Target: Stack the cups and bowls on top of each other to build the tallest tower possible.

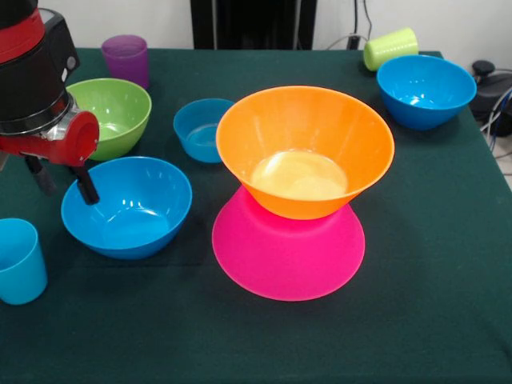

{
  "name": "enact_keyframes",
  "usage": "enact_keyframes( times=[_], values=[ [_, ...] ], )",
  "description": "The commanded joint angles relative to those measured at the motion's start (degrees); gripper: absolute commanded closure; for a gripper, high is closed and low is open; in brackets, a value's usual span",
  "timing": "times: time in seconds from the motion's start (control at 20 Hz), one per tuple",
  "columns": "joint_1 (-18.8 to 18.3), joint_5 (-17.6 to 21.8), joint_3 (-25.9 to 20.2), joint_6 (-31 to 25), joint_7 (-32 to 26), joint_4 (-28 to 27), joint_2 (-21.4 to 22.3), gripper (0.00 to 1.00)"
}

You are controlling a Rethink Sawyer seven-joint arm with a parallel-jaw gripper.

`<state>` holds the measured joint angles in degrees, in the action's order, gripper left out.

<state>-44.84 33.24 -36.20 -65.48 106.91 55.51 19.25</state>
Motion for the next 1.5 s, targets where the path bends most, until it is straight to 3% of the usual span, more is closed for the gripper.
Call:
enact_keyframes(
  times=[0.05,0.45,1.05,1.5],
  values=[
    [3.40,5.85,1.65,-0.28,-16.64,-3.09,2.96,0.00],
    [2.29,4.12,0.15,-1.50,-17.78,-3.86,1.44,0.00],
    [3.82,4.94,1.88,-2.98,-16.17,-2.43,5.69,0.00],
    [3.78,4.71,1.80,-3.70,-16.61,-2.56,5.55,0.00]
  ],
)
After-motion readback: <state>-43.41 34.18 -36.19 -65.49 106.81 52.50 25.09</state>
